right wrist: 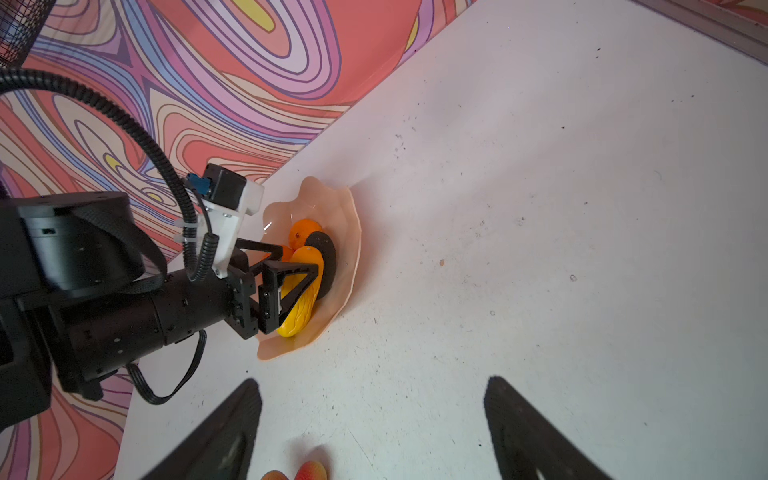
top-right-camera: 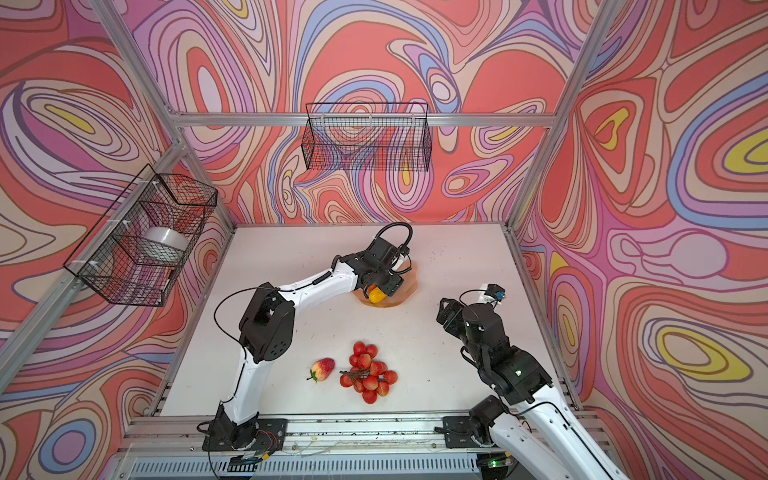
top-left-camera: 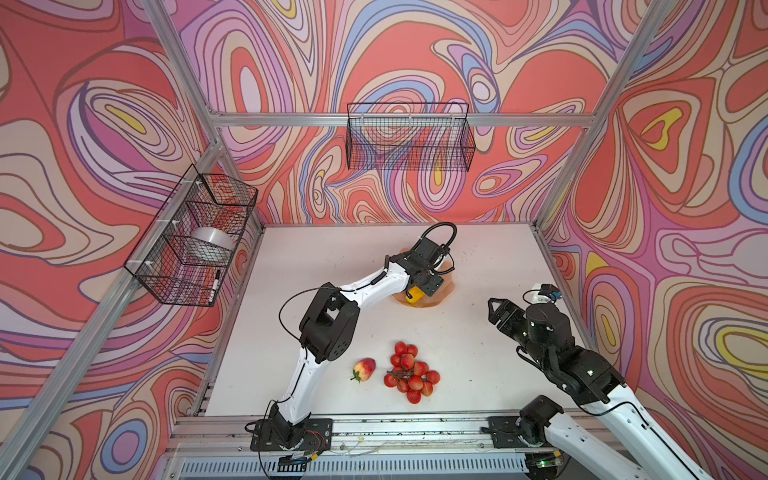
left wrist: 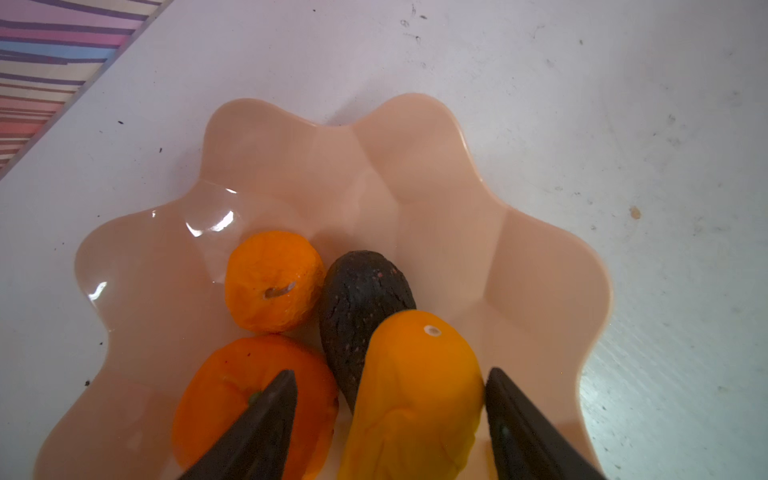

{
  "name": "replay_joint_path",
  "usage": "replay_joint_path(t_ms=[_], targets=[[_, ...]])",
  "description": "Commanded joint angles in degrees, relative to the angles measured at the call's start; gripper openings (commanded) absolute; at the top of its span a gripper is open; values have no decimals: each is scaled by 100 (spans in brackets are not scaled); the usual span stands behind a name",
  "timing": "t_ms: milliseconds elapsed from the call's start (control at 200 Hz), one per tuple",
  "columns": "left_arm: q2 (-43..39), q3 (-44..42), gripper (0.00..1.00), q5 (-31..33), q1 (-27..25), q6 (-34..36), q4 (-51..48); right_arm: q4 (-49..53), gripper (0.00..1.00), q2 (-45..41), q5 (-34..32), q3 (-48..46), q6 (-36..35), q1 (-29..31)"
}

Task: Place and organize the fake fruits in the fruit bowl
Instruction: 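Lower the mango into the bowl beside the avocado and open the left gripper, then grasp the single red-yellow strawberry with the right gripper while the left arm retracts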

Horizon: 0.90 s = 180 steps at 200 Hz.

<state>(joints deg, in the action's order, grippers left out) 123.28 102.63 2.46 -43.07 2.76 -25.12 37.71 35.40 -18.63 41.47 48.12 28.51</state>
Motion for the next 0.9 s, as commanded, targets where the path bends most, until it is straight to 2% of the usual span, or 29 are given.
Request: replay_joint_path(t_ms=[0,190,340,486,631,771,896], targets=[[-1077,-280,80,153,54,-415,748,59,89,101,46,194,-243,-24],[-2694,-1341,89,574,354,-910,1590,-186,87,1155,739,386,-649,-23],[-4029,-2764,94,583,1120,-1768,1687,-808,82,2090,1384,504,-793,127],[-5370,-4224,99,352,2273,-2568,1466,-856,82,3094,889,1256,-1096,1239],[-6232,-5297,100,-217,3543,-3213,1071,-550,82,4442,846,2513,-1644,2474],[-6439,-5633,100,-785,4427,-3531,638,-709,83,5355,1083,3103,-2510,3402],[-6196,-5372,100,-824,4582,-3421,361,-747,85,5867,1406,3283,-3732,3870]])
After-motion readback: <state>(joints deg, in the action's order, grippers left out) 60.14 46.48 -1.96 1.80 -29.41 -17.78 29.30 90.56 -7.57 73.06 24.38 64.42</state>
